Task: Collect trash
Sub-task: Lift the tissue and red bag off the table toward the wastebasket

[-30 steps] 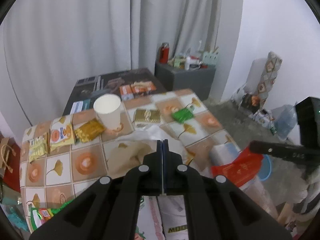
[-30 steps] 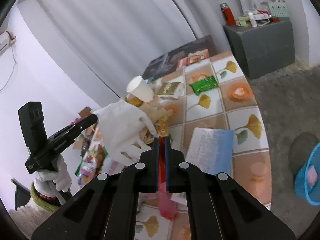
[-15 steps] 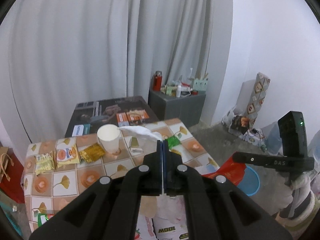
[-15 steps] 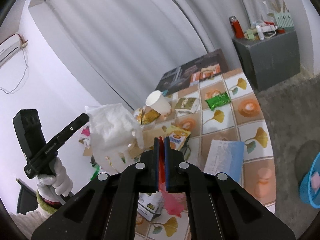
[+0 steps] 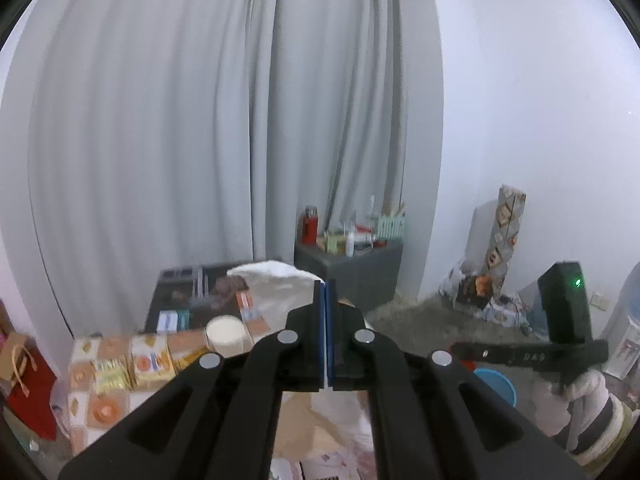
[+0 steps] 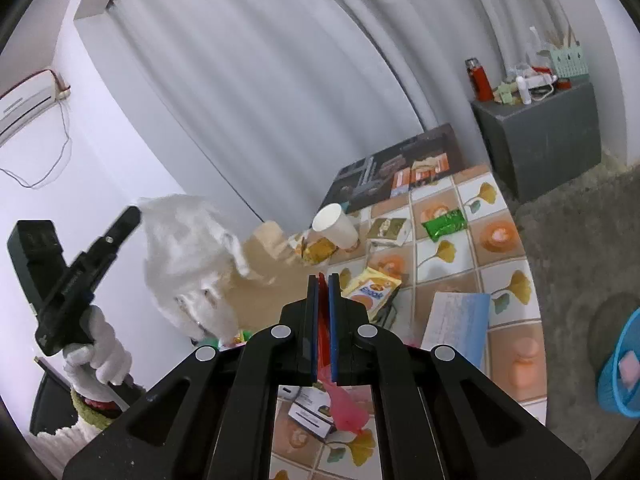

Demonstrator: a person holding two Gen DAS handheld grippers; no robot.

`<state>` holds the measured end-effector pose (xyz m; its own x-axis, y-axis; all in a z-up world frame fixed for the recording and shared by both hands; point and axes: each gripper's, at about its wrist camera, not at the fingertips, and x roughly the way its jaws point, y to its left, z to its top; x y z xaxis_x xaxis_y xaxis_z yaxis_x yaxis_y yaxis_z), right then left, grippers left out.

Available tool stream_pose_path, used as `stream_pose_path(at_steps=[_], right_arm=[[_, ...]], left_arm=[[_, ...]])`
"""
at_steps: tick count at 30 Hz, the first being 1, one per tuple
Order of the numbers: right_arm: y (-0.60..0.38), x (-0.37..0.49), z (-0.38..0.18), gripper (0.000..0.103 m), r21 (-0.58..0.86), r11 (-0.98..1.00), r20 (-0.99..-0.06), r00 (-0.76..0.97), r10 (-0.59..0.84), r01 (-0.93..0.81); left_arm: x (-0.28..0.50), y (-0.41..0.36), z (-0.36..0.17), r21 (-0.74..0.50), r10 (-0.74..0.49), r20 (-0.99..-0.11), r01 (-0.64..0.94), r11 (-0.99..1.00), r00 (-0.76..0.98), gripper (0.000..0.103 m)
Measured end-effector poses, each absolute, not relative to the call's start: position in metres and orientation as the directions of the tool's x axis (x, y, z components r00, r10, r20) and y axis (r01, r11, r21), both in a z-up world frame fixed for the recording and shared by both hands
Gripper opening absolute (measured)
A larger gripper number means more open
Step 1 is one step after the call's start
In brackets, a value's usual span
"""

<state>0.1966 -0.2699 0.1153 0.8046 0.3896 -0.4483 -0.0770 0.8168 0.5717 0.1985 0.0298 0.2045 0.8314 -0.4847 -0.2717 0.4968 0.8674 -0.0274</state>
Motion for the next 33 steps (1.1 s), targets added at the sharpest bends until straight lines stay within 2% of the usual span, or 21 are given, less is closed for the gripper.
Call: stream_pose_path(at_steps=[3,6,8,10,11,13,15,16,20,21,22,24,26,29,31,33], right_arm=[[-0.268,0.192,0.119,0.003,0.569,0.818,-0.441,0.81,0.387,-0.081],[-0.268,0.189,0.12,0.003,0.577,0.813,-0.434,0.811,0.392,-0.084],[-0.267,0.186,0.121,0.003,0.58,0.81,-0.43,0.813,0.392,-0.084],[-0.267,0.183,0.121,0.003,0.577,0.813,-0.429,0.816,0.388,-0.083],[-0.268,0.181,0.121,0.003,0.573,0.815,-0.431,0.817,0.383,-0.08],[-0.27,0.179,0.121,0.003,0.571,0.818,-0.435,0.819,0.375,-0.072],[-0.275,0.177,0.119,0.003,0.577,0.814,-0.434,0.822,0.37,-0.062],[-0.277,0.176,0.118,0.003,0.581,0.812,-0.431,0.824,0.368,-0.058],[-0.28,0.171,0.112,0.003,0.596,0.802,-0.429,0.825,0.369,-0.05],[-0.281,0.169,0.112,0.003,0.594,0.803,-0.431,0.824,0.368,-0.048],[-0.281,0.168,0.112,0.003,0.593,0.804,-0.434,0.823,0.367,-0.046],[-0.284,0.164,0.112,0.003,0.587,0.809,-0.44,0.823,0.36,-0.04],[-0.288,0.163,0.113,0.003,0.585,0.81,-0.442,0.825,0.351,-0.031],[-0.295,0.159,0.113,0.003,0.598,0.801,-0.427,0.836,0.345,-0.025],[-0.297,0.155,0.113,0.003,0.608,0.794,-0.415,0.842,0.344,-0.025],[-0.299,0.152,0.112,0.003,0.611,0.791,-0.411,0.844,0.343,-0.024]], left_arm=[[0.19,0.03,0.214,0.038,-0.433,-0.228,0.452,0.891,0.872,0.0],[0.214,0.028,0.199,-0.025,-0.423,-0.374,0.447,0.894,0.825,0.0],[0.222,0.031,0.197,-0.076,-0.433,-0.399,0.442,0.894,0.808,0.0],[0.208,0.034,0.212,-0.09,-0.473,-0.324,0.471,0.878,0.819,0.0],[0.192,0.033,0.226,-0.065,-0.492,-0.254,0.492,0.868,0.833,0.0],[0.168,0.029,0.242,-0.016,-0.509,-0.169,0.514,0.858,0.844,0.0],[0.159,0.024,0.249,0.0,-0.522,-0.158,0.529,0.849,0.838,0.0],[0.164,0.02,0.245,-0.011,-0.524,-0.192,0.532,0.847,0.83,0.0],[0.224,0.001,0.173,-0.126,-0.486,-0.521,0.5,0.857,0.702,0.0],[0.237,0.003,0.157,-0.175,-0.484,-0.564,0.476,0.862,0.669,0.0],[0.241,0.006,0.153,-0.213,-0.497,-0.565,0.466,0.859,0.659,0.0],[0.229,0.011,0.173,-0.232,-0.545,-0.478,0.499,0.835,0.689,0.0],[0.206,0.009,0.206,-0.192,-0.588,-0.355,0.559,0.807,0.727,0.0],[0.186,0.014,0.239,-0.158,-0.613,-0.24,0.593,0.79,0.753,0.0],[0.184,0.015,0.251,-0.15,-0.61,-0.206,0.591,0.793,0.765,0.0],[0.188,0.014,0.249,-0.18,-0.617,-0.216,0.59,0.787,0.757,0.0]])
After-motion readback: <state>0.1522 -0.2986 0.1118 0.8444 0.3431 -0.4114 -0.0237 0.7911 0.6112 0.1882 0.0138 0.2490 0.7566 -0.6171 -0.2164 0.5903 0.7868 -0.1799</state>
